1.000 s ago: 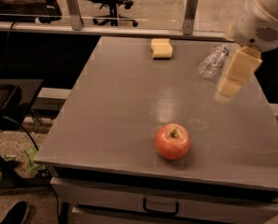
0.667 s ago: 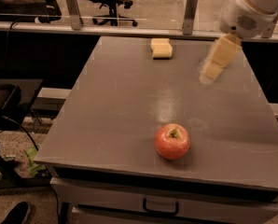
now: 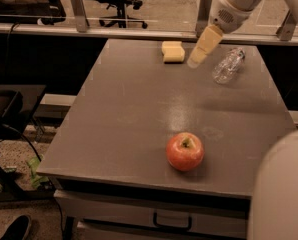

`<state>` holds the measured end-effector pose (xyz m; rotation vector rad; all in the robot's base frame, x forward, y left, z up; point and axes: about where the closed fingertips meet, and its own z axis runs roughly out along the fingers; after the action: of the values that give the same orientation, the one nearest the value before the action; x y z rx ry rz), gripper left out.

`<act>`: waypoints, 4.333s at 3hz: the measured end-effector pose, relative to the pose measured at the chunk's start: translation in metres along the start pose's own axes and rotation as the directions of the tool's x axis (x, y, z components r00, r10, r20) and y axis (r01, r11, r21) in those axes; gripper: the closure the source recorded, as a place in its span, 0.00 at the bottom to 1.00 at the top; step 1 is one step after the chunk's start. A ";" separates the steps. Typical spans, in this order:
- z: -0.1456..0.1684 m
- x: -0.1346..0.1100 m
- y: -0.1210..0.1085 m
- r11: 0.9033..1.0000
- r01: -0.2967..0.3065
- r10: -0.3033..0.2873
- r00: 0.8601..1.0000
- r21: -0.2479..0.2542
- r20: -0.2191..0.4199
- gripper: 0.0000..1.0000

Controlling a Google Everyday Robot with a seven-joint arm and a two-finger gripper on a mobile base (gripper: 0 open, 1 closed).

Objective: Move sponge near apple

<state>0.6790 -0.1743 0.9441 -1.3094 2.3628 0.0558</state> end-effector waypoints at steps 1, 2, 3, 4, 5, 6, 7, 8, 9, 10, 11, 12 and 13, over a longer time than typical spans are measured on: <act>0.036 -0.008 -0.033 0.994 -0.099 0.099 0.995 0.040 -0.002 0.00; 0.067 -0.014 -0.058 0.979 -0.189 0.189 0.982 0.076 0.014 0.00; 0.093 -0.025 -0.073 0.965 -0.244 0.242 0.970 0.095 0.040 0.00; 0.114 -0.037 -0.079 0.957 -0.272 0.267 0.962 0.097 0.060 0.00; 0.132 -0.049 -0.081 0.954 -0.286 0.280 0.957 0.089 0.072 0.00; 0.146 -0.060 -0.078 0.956 -0.284 0.278 0.957 0.075 0.077 0.00; 0.157 -0.065 -0.075 0.958 -0.279 0.275 0.959 0.060 0.062 0.13; 0.162 -0.063 -0.073 0.960 -0.277 0.275 0.960 0.042 0.049 0.37; 0.161 -0.061 -0.071 0.963 -0.270 0.268 0.962 0.024 0.051 0.59; 0.147 -0.060 -0.071 0.969 -0.246 0.244 0.967 0.019 0.070 0.83; 0.125 -0.059 -0.069 0.979 -0.203 0.199 0.975 0.026 0.098 1.00; 0.101 -0.059 -0.054 0.991 -0.132 0.128 0.984 0.020 0.127 1.00; 0.079 -0.053 -0.023 0.998 -0.051 0.054 0.987 -0.026 0.149 1.00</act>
Offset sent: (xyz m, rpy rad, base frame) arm 0.1234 -0.0104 -0.0655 0.0785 -0.0536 -0.3424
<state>0.7502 -0.1260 0.8969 -1.2088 2.2745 0.1904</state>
